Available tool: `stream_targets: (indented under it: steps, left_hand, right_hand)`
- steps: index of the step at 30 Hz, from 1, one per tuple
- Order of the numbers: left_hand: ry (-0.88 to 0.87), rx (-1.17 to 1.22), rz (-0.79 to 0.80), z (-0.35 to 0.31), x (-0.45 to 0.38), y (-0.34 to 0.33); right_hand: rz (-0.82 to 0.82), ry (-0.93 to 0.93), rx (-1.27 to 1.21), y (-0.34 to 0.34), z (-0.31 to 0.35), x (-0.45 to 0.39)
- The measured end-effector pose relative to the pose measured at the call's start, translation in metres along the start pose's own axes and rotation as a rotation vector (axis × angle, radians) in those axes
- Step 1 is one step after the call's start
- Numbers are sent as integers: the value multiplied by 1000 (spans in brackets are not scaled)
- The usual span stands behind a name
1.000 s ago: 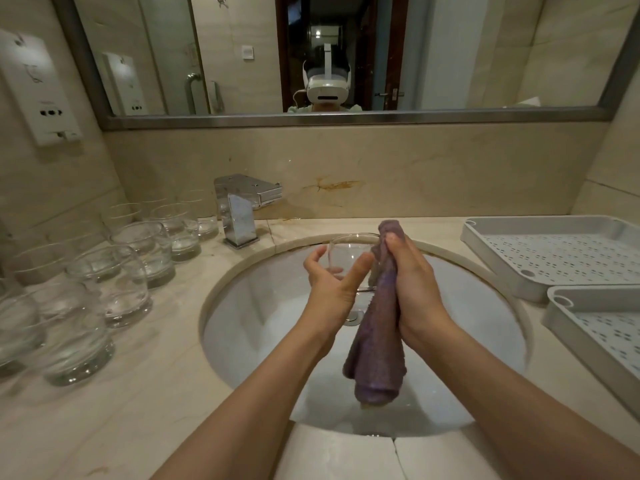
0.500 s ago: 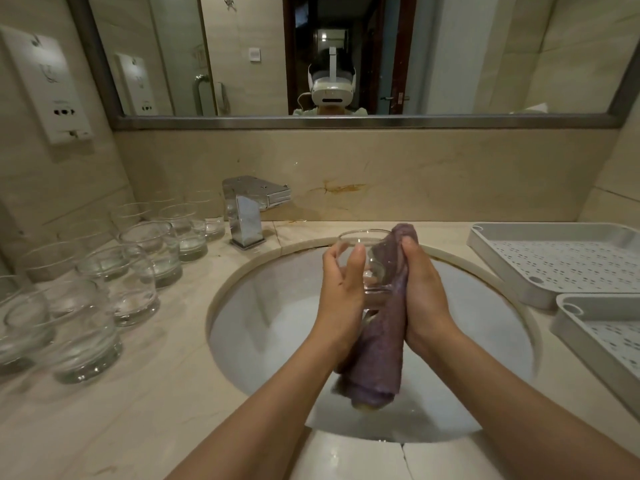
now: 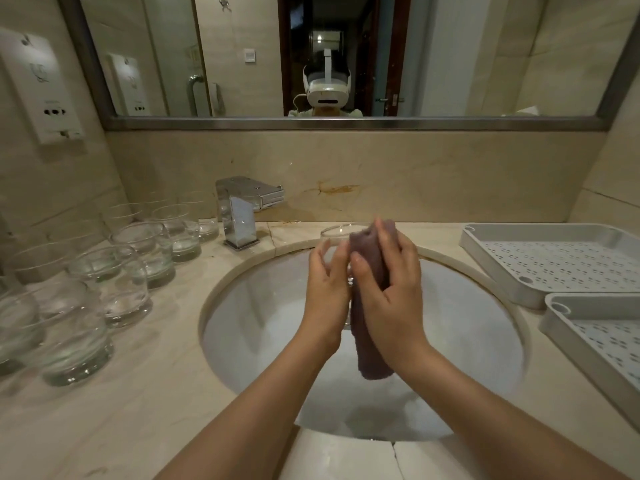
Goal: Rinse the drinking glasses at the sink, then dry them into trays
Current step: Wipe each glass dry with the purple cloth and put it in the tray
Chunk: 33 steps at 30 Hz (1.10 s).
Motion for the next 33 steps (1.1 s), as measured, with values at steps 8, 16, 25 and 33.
stream_targets:
  steps: [8,16,25,33]
  left_hand:
    - [47,-81,101,0,9,-11]
    - [-42,-380,116,-10,6,-6]
    - [-10,-130,54,-6,10,-5]
    - [61,-160,246,-9,14,-7]
  right_hand:
    - [-14,-540,-641,9,-22,-19]
    - [67,-794,-748,14,-18,-23]
    - [14,16,-26,4,-1,-2]
    - [56,-625,-798,13,-27,-30]
Point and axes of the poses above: each hand's wrist, its own x-axis away from the middle knuckle, its own y-axis out of the back of the hand, z = x × y, the point moved 2 cm from there along -x, towards the middle knuckle, and after that the axes turned 4 degrees about x, right-handed, at the moved point
